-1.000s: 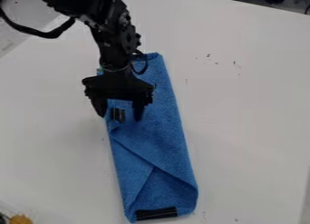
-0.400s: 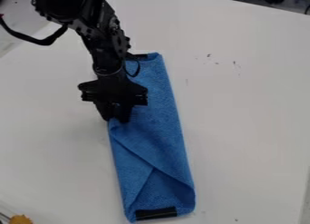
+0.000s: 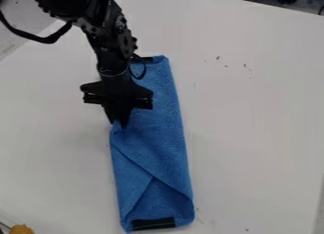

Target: Le robot déplacer le tissu à gauche de la table

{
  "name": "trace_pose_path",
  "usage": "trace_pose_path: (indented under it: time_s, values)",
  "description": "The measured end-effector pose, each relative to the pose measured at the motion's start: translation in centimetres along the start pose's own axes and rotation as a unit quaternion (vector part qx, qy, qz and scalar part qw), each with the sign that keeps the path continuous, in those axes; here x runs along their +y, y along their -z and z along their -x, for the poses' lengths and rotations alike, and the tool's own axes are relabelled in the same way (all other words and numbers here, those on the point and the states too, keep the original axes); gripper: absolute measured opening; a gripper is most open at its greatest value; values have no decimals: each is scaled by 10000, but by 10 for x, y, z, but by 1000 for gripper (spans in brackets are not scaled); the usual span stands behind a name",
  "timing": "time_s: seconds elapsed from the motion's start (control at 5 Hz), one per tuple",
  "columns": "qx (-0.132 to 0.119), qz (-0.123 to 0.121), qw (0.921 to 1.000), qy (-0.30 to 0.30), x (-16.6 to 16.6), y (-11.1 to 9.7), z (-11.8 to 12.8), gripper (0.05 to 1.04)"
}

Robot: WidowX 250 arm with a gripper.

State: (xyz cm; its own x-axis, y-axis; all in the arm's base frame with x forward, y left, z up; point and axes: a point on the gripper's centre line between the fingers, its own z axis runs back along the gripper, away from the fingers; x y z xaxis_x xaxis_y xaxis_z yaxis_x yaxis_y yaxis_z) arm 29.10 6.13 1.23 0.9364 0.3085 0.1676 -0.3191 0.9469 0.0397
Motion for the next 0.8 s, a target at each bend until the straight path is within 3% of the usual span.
trace_pose_path:
  time_s: [0.2,0.4,0.6,0.8]
  values:
    - [-23,-131,9997,219,-14,-11,-10,88]
    - [-294,-187,9981,511,-42,-30,-30,88]
    - [-509,-108,9956,775,-75,-38,-43,88]
    - [-554,42,9937,970,-107,-32,-49,88]
